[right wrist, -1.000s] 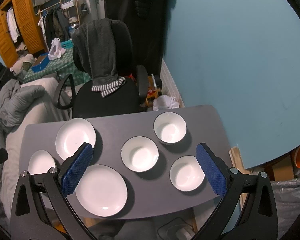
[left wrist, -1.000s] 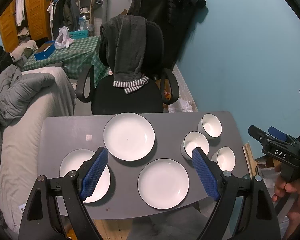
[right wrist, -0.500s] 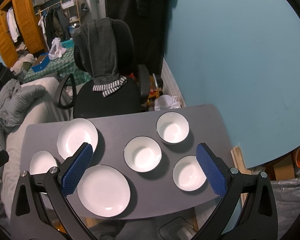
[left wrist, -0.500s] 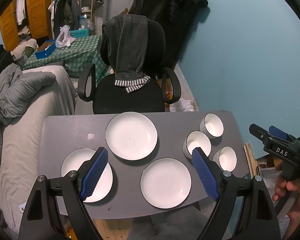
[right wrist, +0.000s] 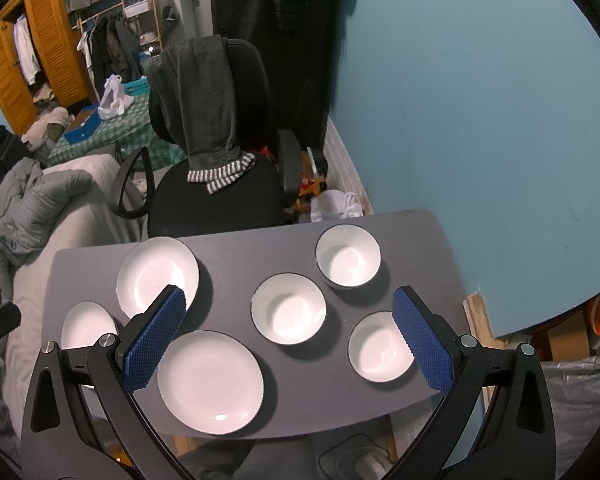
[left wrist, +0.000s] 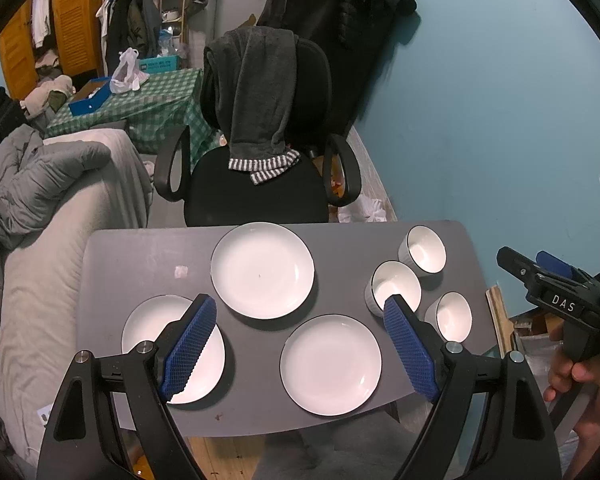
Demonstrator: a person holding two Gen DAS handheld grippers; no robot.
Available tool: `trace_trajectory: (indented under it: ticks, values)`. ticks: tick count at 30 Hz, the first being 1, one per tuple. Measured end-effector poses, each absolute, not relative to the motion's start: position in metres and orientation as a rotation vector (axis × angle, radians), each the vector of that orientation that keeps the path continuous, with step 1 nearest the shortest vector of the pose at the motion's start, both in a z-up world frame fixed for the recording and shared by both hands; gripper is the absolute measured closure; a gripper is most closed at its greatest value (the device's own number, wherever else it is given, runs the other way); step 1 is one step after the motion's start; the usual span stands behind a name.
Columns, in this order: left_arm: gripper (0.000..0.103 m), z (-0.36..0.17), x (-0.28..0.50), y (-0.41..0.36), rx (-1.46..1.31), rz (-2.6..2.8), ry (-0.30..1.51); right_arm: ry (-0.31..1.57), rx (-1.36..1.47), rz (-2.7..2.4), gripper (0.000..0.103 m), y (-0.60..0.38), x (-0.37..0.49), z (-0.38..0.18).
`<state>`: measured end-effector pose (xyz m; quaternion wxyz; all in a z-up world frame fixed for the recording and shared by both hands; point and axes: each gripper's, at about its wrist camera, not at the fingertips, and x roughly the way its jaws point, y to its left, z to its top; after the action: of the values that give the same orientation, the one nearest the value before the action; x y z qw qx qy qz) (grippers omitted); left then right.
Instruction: Organize plates and bowls
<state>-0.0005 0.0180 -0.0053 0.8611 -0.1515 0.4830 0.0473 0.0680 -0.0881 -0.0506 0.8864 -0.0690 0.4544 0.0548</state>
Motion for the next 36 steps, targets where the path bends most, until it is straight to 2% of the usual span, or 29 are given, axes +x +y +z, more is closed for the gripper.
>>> trace_trajectory:
  ticks: [36]
  values:
    - [0.016, -0.007, -0.006, 0.012, -0.348, 0.107, 1.024, 0.952, -0.142, 0.133, 0.002, -0.098, 0.062, -0.05]
